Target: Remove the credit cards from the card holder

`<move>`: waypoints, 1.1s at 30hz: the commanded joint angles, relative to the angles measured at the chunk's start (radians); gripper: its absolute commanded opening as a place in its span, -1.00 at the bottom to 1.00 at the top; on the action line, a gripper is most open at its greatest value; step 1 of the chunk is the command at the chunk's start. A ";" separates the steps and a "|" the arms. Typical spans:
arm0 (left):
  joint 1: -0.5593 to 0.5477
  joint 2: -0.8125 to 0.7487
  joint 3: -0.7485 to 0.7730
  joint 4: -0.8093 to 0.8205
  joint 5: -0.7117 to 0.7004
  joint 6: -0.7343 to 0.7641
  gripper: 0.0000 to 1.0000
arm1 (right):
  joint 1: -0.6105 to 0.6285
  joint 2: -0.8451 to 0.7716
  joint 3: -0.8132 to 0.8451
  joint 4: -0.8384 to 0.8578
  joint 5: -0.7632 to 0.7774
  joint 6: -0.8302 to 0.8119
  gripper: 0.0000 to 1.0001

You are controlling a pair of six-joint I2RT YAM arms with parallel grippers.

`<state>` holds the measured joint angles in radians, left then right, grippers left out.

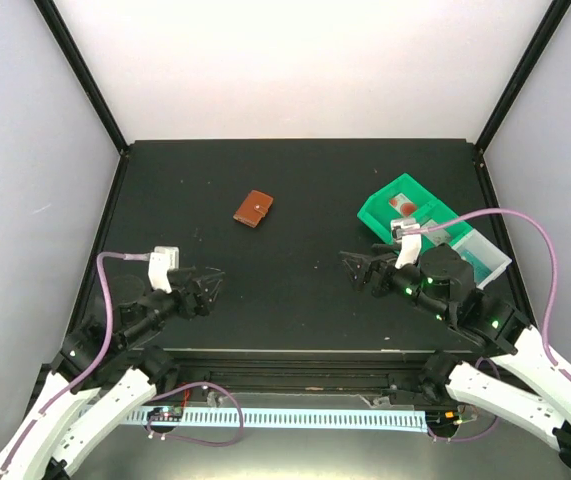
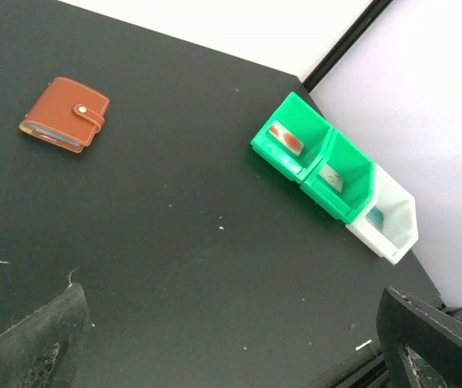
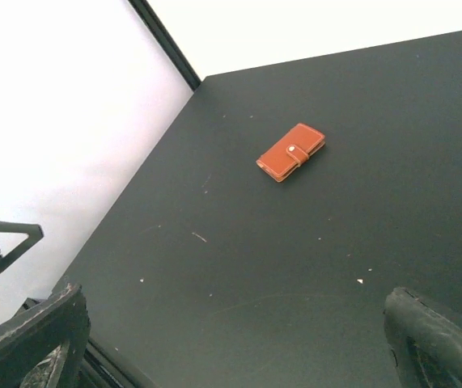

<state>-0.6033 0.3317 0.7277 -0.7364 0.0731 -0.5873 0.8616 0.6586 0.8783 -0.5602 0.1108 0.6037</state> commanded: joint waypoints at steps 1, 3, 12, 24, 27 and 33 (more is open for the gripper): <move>0.006 0.002 -0.031 0.046 -0.050 -0.012 0.98 | -0.005 -0.026 -0.016 0.021 -0.048 -0.033 1.00; 0.006 0.005 -0.057 0.074 -0.054 -0.006 0.98 | -0.005 -0.033 -0.022 0.012 -0.047 -0.034 1.00; 0.005 0.165 -0.120 0.155 -0.168 -0.030 0.98 | -0.005 -0.030 -0.031 -0.019 -0.075 -0.036 1.00; 0.055 0.667 0.130 0.182 -0.229 0.050 0.90 | -0.004 -0.040 -0.040 -0.026 -0.110 -0.021 1.00; 0.114 0.792 0.192 0.209 -0.182 0.076 0.76 | -0.005 -0.053 -0.043 -0.024 -0.113 -0.018 1.00; 0.310 1.058 0.281 0.297 0.056 0.084 0.62 | -0.004 -0.070 -0.039 -0.032 -0.119 -0.006 1.00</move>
<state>-0.3996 1.2587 0.9470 -0.5079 -0.0406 -0.5282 0.8616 0.6037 0.8413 -0.5838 0.0090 0.5854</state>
